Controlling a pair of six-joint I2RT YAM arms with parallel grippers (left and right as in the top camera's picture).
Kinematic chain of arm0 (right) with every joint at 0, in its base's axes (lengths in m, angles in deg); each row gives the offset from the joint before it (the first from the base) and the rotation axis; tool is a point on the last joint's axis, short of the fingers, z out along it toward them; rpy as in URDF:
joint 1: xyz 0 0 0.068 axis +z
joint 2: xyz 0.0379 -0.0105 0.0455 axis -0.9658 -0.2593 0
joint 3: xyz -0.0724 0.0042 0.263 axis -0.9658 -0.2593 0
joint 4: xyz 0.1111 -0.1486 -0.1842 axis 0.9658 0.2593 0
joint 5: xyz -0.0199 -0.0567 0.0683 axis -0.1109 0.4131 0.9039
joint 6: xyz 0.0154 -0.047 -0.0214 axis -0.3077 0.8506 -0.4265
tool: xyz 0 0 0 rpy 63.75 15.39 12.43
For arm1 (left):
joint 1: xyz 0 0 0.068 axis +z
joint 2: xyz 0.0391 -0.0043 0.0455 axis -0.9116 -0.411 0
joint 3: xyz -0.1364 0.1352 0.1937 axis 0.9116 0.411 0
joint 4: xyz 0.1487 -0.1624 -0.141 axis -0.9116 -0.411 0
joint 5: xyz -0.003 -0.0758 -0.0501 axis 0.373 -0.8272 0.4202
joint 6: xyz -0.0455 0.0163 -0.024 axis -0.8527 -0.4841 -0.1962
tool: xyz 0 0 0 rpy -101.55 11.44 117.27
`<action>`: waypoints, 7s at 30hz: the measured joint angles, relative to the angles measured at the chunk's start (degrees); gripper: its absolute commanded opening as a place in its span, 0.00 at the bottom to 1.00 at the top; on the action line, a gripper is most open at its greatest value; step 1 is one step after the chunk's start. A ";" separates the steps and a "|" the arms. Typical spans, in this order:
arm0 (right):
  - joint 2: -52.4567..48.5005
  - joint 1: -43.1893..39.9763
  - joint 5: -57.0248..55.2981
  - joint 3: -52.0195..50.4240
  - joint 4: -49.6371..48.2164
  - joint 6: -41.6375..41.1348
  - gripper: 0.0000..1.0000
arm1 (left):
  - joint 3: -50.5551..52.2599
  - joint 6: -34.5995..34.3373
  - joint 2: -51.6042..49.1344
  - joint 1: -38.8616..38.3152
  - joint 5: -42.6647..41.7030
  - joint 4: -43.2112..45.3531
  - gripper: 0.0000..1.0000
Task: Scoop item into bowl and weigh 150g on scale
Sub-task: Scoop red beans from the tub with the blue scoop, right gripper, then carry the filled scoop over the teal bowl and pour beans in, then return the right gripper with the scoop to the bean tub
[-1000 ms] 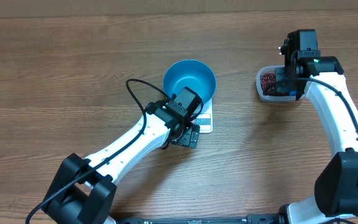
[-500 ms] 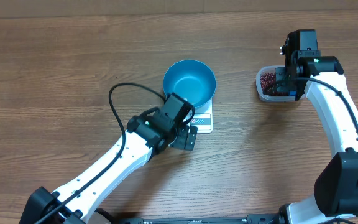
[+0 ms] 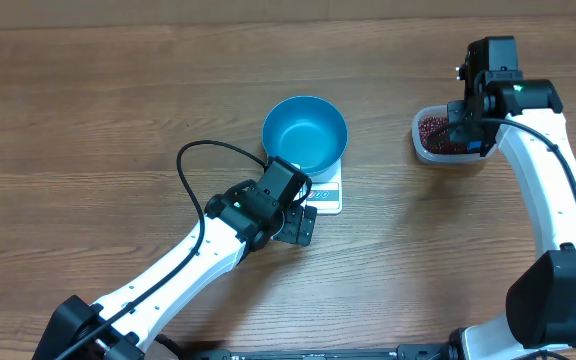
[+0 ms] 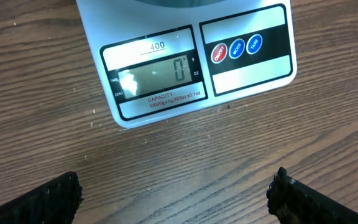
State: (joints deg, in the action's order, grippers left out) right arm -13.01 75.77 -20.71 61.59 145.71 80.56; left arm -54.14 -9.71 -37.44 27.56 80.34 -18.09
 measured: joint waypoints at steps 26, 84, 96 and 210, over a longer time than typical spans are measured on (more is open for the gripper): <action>-0.02 0.00 0.17 -11.50 -10.14 -0.17 0.04 | 0.00 0.00 0.00 0.00 0.00 0.00 1.00; -0.85 -29.70 62.38 -15.39 -9.88 -7.45 0.04 | 0.00 0.00 0.00 0.00 0.00 0.20 1.00; -0.90 -33.66 64.28 -5.53 7.48 -1.46 0.04 | 0.00 0.00 0.00 0.00 0.00 0.22 0.99; -1.44 -1.77 5.73 -2.25 -3.02 8.07 0.04 | 0.00 0.00 0.00 0.00 0.00 0.39 1.00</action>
State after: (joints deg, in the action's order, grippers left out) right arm -14.46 74.00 -14.98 59.34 142.70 88.62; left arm -54.14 -9.71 -37.44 27.56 80.34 -17.70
